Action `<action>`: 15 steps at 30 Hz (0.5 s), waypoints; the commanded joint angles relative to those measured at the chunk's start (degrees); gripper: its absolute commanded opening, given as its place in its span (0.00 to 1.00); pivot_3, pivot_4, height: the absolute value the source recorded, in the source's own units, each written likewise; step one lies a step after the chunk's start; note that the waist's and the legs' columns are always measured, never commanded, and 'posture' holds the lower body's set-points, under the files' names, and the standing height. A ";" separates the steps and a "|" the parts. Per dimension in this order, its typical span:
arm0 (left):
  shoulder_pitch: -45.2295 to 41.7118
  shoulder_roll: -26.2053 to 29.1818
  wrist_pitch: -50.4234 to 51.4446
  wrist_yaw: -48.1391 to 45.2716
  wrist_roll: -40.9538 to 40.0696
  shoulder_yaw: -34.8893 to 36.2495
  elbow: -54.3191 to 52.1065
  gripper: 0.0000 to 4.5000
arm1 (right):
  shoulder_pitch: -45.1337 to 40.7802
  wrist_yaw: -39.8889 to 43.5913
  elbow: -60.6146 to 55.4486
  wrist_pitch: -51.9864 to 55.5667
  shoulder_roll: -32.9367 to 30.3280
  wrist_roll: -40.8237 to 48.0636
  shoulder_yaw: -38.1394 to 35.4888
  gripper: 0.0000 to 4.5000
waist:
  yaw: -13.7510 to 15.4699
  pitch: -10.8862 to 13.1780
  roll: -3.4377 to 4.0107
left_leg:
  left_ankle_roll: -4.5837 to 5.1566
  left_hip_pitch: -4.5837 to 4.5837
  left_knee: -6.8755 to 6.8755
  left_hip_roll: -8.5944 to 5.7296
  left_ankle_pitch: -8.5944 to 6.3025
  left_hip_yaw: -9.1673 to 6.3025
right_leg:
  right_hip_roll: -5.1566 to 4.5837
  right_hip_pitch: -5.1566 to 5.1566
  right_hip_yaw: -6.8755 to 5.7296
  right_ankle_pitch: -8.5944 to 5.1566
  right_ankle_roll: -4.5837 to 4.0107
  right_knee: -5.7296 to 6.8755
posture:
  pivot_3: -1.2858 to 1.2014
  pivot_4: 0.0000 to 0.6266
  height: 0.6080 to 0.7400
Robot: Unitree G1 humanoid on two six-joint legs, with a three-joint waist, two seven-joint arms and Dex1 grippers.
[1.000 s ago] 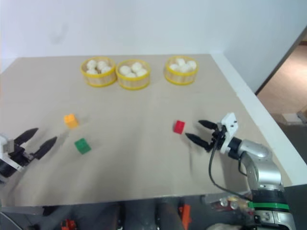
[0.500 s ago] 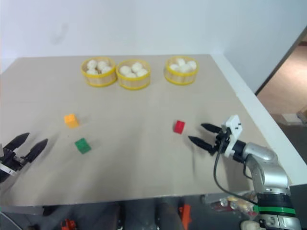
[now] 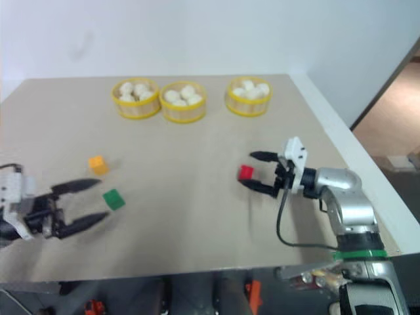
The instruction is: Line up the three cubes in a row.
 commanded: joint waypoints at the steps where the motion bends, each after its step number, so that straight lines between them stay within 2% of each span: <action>1: -5.63 -1.90 2.96 1.36 -0.51 -5.44 -1.96 0.99 | -4.41 2.29 7.65 -4.44 0.23 -2.77 0.63 1.00 | 0.08 0.01 0.01 | 0.00 -0.01 0.00 -0.03 0.00 -0.02 | 0.02 0.00 0.00 0.00 0.01 0.00 | 0.52 0.24 1.00; 6: -9.44 -3.79 3.27 0.79 2.00 -10.53 -0.94 0.99 | -8.32 3.07 14.01 -6.43 1.67 -3.97 0.79 1.00 | -0.21 0.01 0.01 | 0.01 0.01 0.04 0.00 0.00 -0.02 | 0.21 0.03 0.22 0.17 0.29 0.00 | 0.52 0.24 1.00; 15: -11.25 -2.95 2.96 -1.79 3.98 -12.85 -0.81 0.99 | -8.44 2.83 17.23 -6.63 3.73 -5.56 1.40 1.00 | -0.16 0.02 0.03 | 0.01 0.03 0.02 0.12 -0.02 -0.10 | 0.44 -0.01 0.29 0.16 0.25 0.06 | 0.52 0.24 1.00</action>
